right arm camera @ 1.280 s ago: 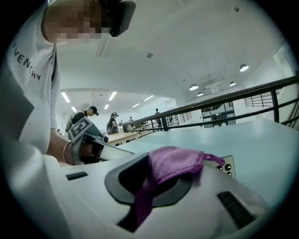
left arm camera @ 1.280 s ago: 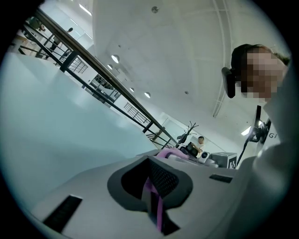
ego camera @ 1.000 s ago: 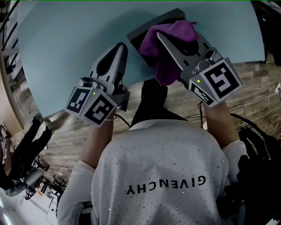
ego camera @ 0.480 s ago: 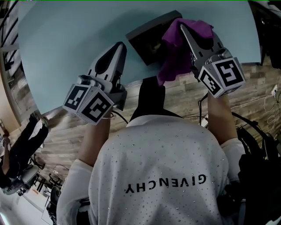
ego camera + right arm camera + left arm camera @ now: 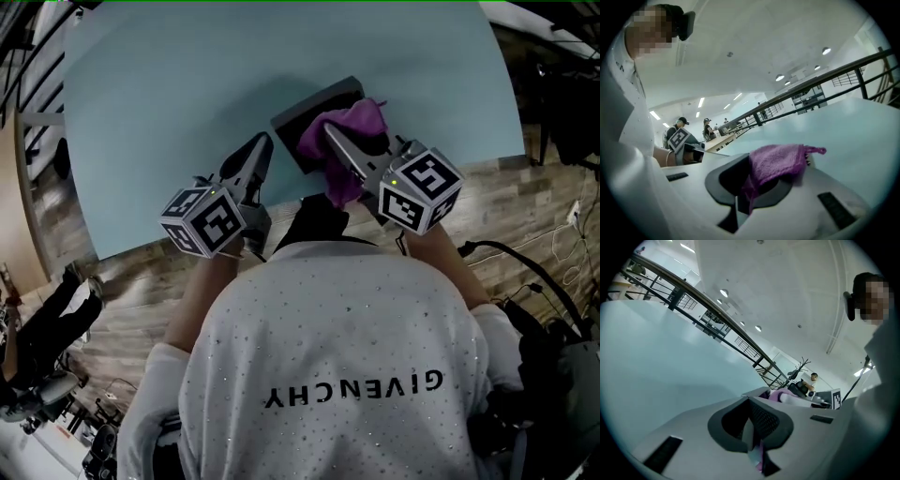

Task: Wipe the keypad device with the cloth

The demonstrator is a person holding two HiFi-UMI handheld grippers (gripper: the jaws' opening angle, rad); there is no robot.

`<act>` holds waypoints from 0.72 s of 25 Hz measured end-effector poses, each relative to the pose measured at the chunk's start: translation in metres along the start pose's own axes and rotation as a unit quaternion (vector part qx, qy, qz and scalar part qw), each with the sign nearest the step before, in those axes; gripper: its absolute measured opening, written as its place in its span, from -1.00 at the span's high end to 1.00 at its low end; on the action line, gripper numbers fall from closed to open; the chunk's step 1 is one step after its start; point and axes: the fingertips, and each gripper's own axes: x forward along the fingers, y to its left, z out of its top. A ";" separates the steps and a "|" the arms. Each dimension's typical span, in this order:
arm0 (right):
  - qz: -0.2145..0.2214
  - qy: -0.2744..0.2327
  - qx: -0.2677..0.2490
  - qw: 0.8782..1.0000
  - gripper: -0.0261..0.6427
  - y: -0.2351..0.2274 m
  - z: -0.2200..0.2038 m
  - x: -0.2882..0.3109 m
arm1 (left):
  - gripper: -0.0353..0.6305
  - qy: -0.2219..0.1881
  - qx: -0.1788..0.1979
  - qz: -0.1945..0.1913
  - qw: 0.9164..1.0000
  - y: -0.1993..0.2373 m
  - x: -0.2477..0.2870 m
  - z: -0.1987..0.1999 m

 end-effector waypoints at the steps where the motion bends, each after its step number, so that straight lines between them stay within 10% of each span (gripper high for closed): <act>1: 0.021 0.013 0.003 1.000 0.87 0.012 -0.006 0.008 | 0.89 0.001 0.000 0.000 1.000 -0.002 0.000 0.001; 8: 0.070 0.099 -0.083 0.989 0.87 0.036 -0.031 0.029 | 0.89 -0.011 0.016 -0.012 1.000 -0.016 0.000 0.014; 18: -0.016 0.073 -0.047 0.996 0.87 -0.031 -0.019 -0.001 | 0.89 -0.017 0.007 -0.004 1.000 0.000 -0.002 0.026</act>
